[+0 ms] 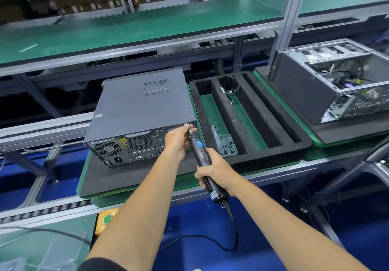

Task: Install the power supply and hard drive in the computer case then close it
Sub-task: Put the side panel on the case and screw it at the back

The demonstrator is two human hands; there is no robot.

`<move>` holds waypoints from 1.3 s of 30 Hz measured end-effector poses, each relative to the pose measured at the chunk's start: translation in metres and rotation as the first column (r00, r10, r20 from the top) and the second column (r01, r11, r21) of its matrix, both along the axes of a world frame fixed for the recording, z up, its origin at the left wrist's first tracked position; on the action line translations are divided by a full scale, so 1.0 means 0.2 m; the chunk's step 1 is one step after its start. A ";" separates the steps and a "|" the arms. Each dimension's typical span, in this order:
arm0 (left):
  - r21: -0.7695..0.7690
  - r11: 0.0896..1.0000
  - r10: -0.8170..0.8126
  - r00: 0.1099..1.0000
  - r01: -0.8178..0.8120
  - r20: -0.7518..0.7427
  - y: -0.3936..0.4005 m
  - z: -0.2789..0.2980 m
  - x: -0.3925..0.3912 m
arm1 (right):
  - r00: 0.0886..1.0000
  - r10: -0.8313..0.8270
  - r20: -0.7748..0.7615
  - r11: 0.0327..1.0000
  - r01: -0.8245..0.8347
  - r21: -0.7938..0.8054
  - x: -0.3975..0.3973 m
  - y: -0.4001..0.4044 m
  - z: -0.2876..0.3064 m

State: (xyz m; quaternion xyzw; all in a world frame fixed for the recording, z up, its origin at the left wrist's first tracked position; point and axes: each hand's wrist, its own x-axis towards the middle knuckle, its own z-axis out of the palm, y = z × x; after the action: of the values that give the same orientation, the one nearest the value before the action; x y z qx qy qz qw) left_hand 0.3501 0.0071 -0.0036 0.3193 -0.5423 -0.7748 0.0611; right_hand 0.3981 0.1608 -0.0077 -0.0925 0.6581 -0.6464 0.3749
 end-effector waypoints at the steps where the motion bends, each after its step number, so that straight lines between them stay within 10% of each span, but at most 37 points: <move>1: 0.008 1.000 -0.002 1.000 0.002 -0.004 0.00 0.00 0.00 | 1.000 -0.002 0.003 1.000 0.002 -0.002 0.00 0.00 0.00; 39: -0.027 0.984 0.172 0.978 -0.177 -0.121 0.23 0.13 -0.02 | 0.997 -0.011 -0.082 0.997 0.005 -0.080 0.00 0.11 0.10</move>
State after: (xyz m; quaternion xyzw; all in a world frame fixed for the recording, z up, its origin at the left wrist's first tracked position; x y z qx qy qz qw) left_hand 0.3452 0.0527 0.0224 0.3181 -0.5220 -0.7737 0.1667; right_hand 0.3972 0.1835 0.0129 -0.1311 0.6469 -0.6694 0.3410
